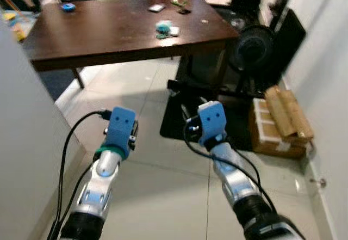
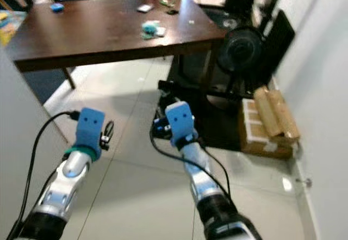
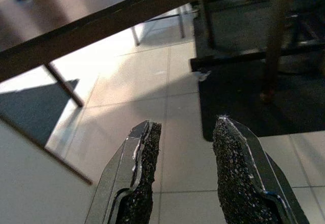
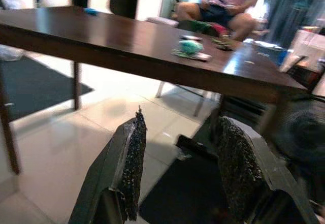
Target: Hang keys on a hook
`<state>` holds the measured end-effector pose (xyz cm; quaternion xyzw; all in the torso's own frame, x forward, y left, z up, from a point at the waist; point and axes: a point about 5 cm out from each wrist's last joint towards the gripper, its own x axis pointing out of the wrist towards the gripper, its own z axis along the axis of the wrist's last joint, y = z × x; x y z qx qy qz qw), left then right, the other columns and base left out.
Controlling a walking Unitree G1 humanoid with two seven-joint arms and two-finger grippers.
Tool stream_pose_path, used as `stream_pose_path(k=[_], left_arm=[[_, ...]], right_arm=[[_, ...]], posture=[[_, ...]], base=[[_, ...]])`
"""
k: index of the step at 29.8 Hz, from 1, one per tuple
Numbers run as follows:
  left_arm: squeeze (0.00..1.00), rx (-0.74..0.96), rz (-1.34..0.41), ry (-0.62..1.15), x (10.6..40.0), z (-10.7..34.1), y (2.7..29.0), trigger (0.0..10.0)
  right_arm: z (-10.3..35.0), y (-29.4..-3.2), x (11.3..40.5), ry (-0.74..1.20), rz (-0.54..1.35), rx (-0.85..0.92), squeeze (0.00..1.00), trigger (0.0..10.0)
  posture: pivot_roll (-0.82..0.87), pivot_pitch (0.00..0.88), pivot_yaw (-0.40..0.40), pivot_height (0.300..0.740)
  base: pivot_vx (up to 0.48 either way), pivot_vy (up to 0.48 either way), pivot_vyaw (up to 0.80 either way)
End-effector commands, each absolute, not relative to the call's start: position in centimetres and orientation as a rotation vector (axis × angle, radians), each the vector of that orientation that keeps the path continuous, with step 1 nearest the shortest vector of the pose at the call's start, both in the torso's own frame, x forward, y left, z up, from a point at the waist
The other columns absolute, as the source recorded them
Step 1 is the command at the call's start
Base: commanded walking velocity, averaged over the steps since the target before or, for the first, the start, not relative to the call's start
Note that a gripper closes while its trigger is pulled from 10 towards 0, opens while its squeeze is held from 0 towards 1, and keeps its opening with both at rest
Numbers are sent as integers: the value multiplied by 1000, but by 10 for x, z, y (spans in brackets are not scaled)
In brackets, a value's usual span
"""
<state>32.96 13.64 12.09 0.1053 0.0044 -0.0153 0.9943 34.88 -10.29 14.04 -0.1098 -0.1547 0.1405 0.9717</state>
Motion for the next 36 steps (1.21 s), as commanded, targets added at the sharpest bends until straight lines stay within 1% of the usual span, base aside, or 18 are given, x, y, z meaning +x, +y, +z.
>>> stream_pose_path(k=[1, 17, 19, 36], left_arm=[[0, 203, -30, 24, 327, 118, 137, 10000], [0, 206, -28, 13, 324, 120, 134, 10000], [0, 221, -27, 12, 324, 120, 134, 10000], [0, 234, -20, 9, 324, 121, 135, 10000]], right_arm=[[137, -104, 347, -300, 280, -214, 0, 10000], [136, -107, 345, -300, 282, -221, 0, 10000], [136, -108, 345, -303, 281, -222, 0, 10000], [138, -107, 343, -317, 287, -228, 0, 10000]], posture=[[-61, 0, 97, 740], [-69, 8, 84, 740], [-69, 8, 84, 740], [-70, 13, 82, 740]], base=[[0, 0, -800], [0, 0, -800], [0, 0, 0], [470, 0, 0]])
